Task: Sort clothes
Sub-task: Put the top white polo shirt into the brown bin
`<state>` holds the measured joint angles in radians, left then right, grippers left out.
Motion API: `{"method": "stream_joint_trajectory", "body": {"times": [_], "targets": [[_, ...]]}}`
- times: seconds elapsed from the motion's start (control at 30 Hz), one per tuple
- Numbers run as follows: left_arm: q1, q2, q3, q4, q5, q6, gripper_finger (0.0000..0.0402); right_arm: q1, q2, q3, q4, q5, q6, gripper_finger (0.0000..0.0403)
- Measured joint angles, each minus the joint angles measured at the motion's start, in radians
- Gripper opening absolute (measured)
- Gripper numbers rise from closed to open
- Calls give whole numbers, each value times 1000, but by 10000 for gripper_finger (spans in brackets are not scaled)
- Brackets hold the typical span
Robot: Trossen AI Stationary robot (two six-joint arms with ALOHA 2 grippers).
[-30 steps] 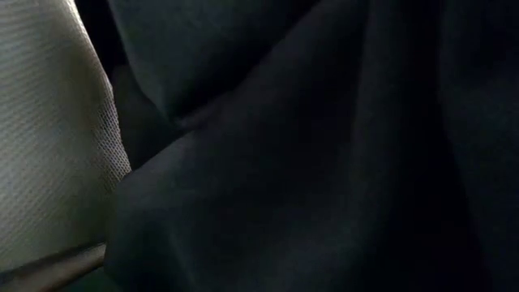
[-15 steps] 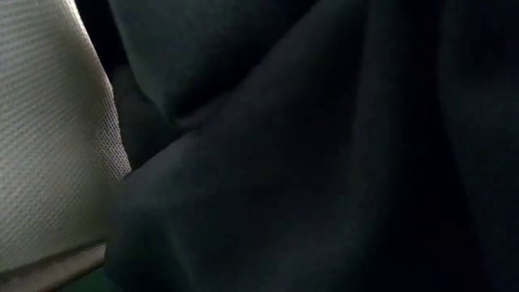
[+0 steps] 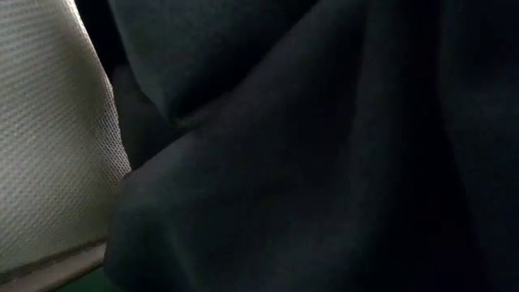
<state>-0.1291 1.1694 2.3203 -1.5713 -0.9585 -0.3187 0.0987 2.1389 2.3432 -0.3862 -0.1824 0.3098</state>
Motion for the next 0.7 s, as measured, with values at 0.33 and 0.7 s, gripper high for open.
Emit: {"method": "stream_joint_trajectory", "body": {"times": [0.33, 0.7], "targets": [[0, -4, 0, 0, 4, 6, 224, 8, 103, 1, -22, 0, -34, 26], [0, -7, -11, 1, 11, 7, 224, 10, 136, 3, -280, -11, -141, 27]]}}
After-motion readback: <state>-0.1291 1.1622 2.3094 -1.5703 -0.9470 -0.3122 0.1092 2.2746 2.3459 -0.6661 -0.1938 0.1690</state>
